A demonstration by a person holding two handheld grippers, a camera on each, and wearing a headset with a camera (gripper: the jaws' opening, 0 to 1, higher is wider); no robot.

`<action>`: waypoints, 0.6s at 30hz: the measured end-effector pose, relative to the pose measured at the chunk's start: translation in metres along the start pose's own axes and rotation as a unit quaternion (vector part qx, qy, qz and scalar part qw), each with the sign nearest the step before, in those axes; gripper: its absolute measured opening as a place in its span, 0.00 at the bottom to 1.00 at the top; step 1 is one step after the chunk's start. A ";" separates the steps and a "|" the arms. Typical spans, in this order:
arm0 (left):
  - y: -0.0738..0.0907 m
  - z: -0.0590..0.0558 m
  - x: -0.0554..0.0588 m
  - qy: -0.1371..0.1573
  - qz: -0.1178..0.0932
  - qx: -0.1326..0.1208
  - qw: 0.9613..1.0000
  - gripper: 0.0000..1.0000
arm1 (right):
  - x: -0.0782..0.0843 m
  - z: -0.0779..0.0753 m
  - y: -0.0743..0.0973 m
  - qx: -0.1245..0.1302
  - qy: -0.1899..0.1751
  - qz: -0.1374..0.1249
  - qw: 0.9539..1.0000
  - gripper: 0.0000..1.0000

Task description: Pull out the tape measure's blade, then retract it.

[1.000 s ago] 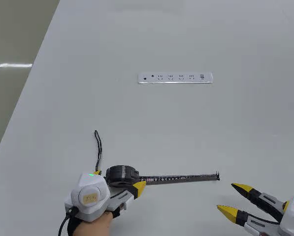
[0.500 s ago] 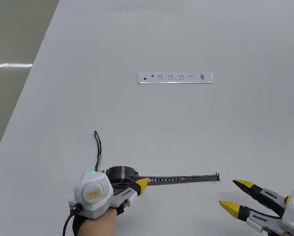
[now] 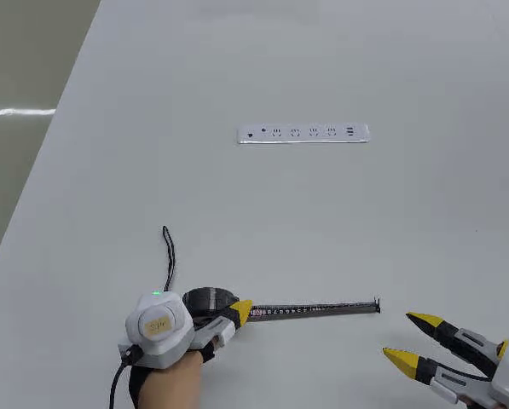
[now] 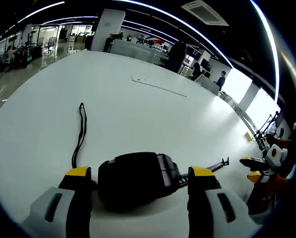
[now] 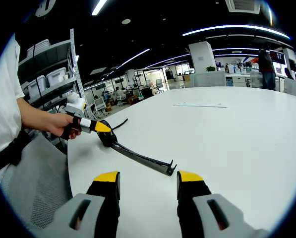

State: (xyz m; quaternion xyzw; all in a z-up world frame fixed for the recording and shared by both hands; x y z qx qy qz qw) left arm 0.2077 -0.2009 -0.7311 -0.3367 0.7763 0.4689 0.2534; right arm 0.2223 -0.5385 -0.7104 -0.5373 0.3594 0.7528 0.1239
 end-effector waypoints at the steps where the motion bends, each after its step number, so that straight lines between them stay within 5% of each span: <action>1: 0.000 0.000 0.000 -0.001 0.002 -0.001 1.000 0.78 | 0.000 0.000 0.000 0.000 0.000 0.000 1.000 0.46; 18: -0.003 0.001 0.002 0.017 0.003 -0.010 1.000 0.70 | 0.002 -0.001 -0.002 -0.001 -0.001 0.001 1.000 0.44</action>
Point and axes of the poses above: the centre of the closed fingertips' face, and the gripper's own axes: y roughly backward along the fingers, z roughly to its left, x roughly out of its underside, the point moved 5 cm from there along y, roughly backward along the fingers, and after that the axes turned 11 degrees about x, right-handed, at the moved point
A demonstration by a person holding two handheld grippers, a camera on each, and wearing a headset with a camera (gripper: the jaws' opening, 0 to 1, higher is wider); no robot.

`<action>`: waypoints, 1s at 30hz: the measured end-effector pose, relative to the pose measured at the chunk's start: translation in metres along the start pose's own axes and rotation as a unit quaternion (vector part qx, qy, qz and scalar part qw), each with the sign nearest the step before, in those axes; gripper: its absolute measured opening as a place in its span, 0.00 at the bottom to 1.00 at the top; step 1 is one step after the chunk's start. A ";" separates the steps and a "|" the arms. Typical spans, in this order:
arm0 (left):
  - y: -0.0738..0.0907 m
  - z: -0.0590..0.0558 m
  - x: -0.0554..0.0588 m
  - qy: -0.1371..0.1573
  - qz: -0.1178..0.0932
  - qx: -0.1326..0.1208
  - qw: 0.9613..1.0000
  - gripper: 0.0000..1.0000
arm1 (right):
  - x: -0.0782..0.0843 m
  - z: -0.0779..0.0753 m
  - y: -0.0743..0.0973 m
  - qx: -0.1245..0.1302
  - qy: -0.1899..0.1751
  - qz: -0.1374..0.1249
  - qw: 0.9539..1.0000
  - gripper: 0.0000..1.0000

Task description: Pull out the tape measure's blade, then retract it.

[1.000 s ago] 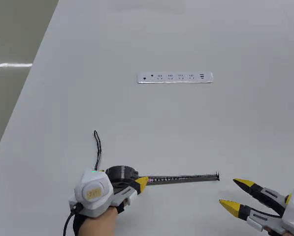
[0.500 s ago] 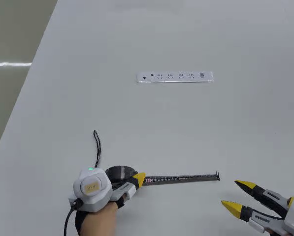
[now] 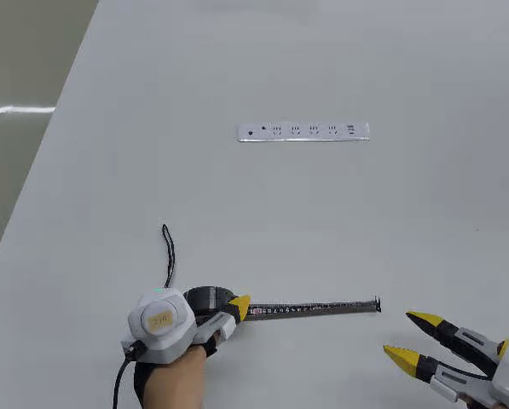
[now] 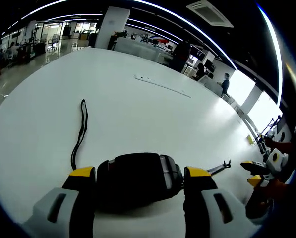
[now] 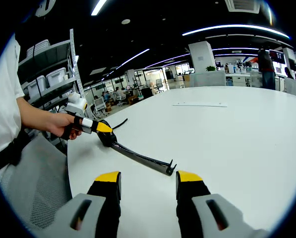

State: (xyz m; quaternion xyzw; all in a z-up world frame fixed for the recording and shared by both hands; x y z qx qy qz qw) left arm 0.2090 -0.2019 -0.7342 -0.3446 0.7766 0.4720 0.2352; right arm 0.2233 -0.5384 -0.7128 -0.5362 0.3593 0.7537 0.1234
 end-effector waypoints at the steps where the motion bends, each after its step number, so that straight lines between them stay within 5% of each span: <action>1: 0.000 0.000 0.000 -0.001 0.001 -0.001 1.000 0.70 | 0.000 0.000 0.000 -0.001 0.000 0.000 1.000 0.44; 23: -0.001 0.000 0.001 -0.019 0.015 -0.005 1.000 0.66 | -0.001 0.000 -0.003 -0.004 0.002 0.003 1.000 0.44; 30: -0.001 0.000 0.001 -0.021 0.015 -0.005 1.000 0.66 | 0.000 -0.001 -0.009 -0.032 -0.009 0.022 0.999 0.43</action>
Point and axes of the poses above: the centre of the closed fingertips' face, and the gripper's own axes: y roughly backward along the fingers, z roughly to its left, x roughly out of its underside, the point moved 5 cm from there along y, roughly backward along the fingers, and after that the axes turned 11 degrees about x, right-handed, at the moved point
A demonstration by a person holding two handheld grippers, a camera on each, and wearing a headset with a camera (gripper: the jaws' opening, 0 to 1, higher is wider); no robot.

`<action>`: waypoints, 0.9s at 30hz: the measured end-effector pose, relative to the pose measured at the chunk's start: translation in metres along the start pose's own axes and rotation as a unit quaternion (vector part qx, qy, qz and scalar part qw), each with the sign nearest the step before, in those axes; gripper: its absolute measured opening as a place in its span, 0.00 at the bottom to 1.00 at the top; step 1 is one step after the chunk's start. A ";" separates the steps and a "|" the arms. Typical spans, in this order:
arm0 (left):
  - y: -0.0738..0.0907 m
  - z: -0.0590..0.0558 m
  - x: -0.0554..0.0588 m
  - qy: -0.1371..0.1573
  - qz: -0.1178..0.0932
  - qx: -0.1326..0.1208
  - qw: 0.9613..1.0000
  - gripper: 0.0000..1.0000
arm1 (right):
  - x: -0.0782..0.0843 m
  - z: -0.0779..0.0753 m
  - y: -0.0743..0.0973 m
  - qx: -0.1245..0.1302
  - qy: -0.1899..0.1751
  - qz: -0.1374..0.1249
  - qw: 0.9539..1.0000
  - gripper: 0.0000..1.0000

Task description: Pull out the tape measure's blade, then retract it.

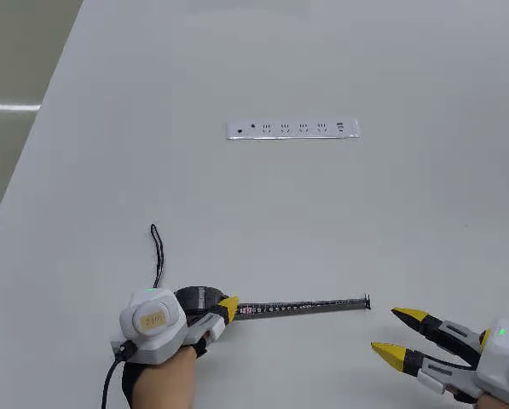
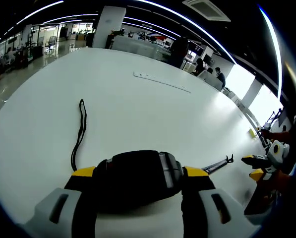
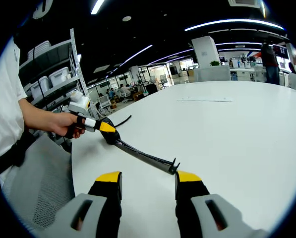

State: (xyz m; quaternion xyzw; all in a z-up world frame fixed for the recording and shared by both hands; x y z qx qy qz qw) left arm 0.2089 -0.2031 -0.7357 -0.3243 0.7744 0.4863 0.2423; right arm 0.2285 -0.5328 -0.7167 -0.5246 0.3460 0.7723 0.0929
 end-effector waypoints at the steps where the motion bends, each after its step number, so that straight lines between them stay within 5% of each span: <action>1: 0.000 0.000 0.000 0.000 -0.001 0.000 1.000 0.66 | -0.001 -0.002 -0.001 -0.002 0.000 0.000 1.000 0.43; 27: -0.002 0.001 0.002 -0.009 0.004 -0.002 1.000 0.67 | -0.002 -0.034 -0.030 -0.043 -0.017 0.036 0.998 0.42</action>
Point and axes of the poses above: the centre of the closed fingertips' face, and the gripper's own axes: y roughly backward along the fingers, z roughly to its left, x roughly out of its underside, the point moved 5 cm from there along y, roughly backward along the fingers, and after that the axes turned 11 degrees about x, right-handed, at the moved point
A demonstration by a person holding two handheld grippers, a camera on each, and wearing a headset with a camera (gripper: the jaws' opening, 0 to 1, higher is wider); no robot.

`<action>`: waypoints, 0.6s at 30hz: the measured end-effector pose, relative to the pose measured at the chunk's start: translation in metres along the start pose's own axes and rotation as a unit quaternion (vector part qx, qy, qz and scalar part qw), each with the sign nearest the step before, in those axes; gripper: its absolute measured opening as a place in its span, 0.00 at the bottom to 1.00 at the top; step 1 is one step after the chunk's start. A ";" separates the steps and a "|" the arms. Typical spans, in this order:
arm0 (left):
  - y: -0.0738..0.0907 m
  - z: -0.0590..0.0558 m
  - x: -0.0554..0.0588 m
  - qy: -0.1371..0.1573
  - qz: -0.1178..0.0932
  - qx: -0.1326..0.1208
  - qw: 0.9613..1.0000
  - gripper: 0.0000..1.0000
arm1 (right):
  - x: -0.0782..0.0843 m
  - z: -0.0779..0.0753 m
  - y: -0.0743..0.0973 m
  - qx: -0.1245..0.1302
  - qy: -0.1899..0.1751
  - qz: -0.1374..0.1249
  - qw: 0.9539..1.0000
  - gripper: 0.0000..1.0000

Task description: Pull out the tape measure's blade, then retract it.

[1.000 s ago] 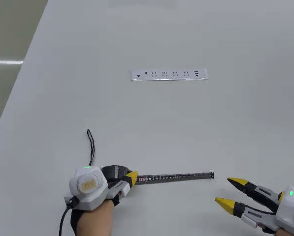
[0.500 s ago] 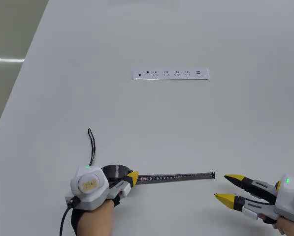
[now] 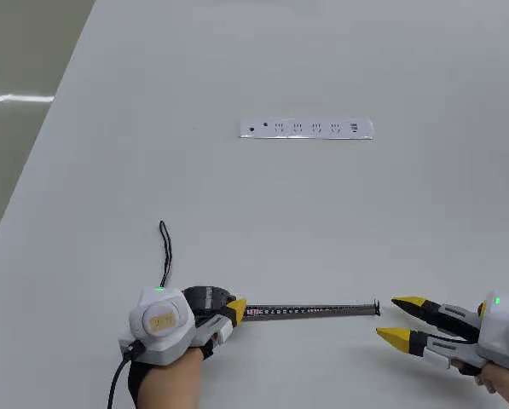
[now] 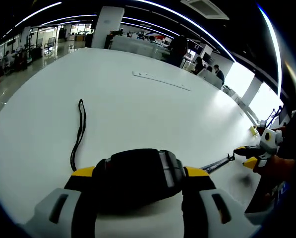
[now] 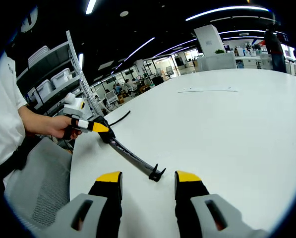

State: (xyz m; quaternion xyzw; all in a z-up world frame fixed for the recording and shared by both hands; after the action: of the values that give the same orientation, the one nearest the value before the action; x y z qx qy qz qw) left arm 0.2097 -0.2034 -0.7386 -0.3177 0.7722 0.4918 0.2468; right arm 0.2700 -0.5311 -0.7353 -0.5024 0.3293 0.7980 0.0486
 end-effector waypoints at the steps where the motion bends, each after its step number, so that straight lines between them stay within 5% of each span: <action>1: 0.000 0.000 0.000 0.000 0.000 0.000 1.000 0.67 | 0.000 -0.002 -0.001 -0.001 -0.001 0.001 1.000 0.42; 18: -0.001 0.000 0.001 -0.002 0.001 0.000 1.000 0.67 | 0.001 -0.007 -0.019 -0.043 -0.003 0.016 0.999 0.41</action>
State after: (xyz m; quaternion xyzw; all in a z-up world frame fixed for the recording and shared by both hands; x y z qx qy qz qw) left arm 0.2093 -0.2042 -0.7396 -0.3156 0.7722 0.4925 0.2481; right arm 0.2829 -0.5205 -0.7471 -0.4959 0.3022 0.8139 0.0151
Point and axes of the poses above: the centre of the closed fingertips' face, and the gripper's own axes: y roughly backward along the fingers, z roughly to its left, x roughly out of its underside, the point moved 5 cm from there along y, roughly backward along the fingers, and after that the axes turned 11 degrees about x, right-handed, at the moved point
